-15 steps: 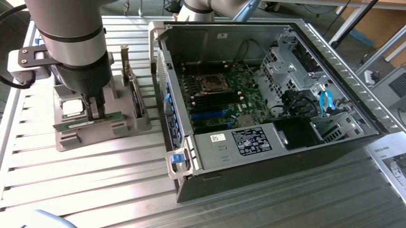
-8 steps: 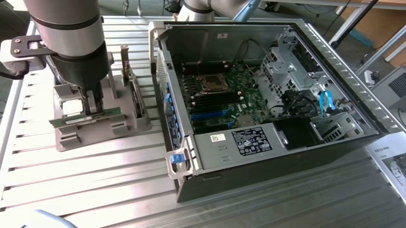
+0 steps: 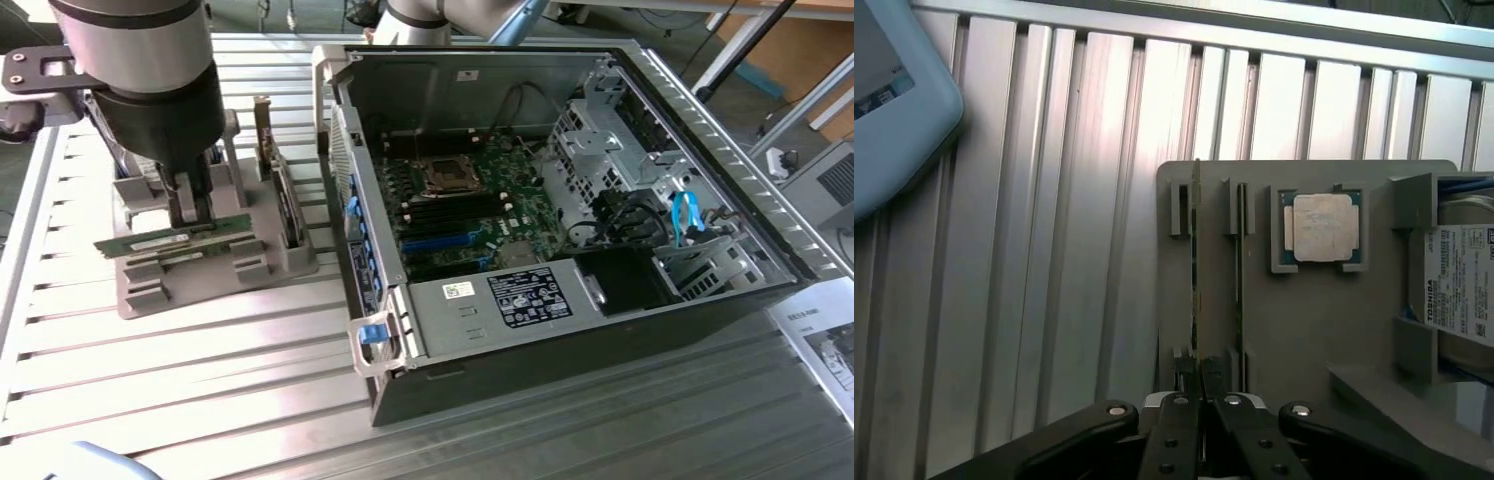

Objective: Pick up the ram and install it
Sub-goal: 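Pick up the ram and move it above insertion slot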

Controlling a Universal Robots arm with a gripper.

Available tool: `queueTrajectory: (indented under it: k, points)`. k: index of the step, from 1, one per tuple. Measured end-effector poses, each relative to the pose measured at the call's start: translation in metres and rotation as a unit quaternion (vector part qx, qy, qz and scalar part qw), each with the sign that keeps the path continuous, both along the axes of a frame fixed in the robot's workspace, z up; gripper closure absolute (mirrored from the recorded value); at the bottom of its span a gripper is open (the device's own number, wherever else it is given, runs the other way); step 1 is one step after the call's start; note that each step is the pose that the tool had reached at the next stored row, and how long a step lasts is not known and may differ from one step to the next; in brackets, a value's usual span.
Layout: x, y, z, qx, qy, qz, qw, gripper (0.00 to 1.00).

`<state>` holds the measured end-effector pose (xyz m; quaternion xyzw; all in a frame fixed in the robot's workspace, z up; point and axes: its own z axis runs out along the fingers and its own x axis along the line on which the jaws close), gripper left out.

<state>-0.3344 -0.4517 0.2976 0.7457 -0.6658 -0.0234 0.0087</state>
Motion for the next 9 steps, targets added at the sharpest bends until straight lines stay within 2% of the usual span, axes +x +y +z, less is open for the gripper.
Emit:
queueTrajectory:
  k: [2, 5, 9]
  points:
    - [0.000, 0.0000, 0.0055, 0.0000, 0.0000, 0.000, 1.0000, 0.88]
    - [0.000, 0.0001, 0.0190, 0.0000, 0.0000, 0.000, 1.0000, 0.88]
    - [0.000, 0.0001, 0.0295, 0.0000, 0.0000, 0.000, 1.0000, 0.88]
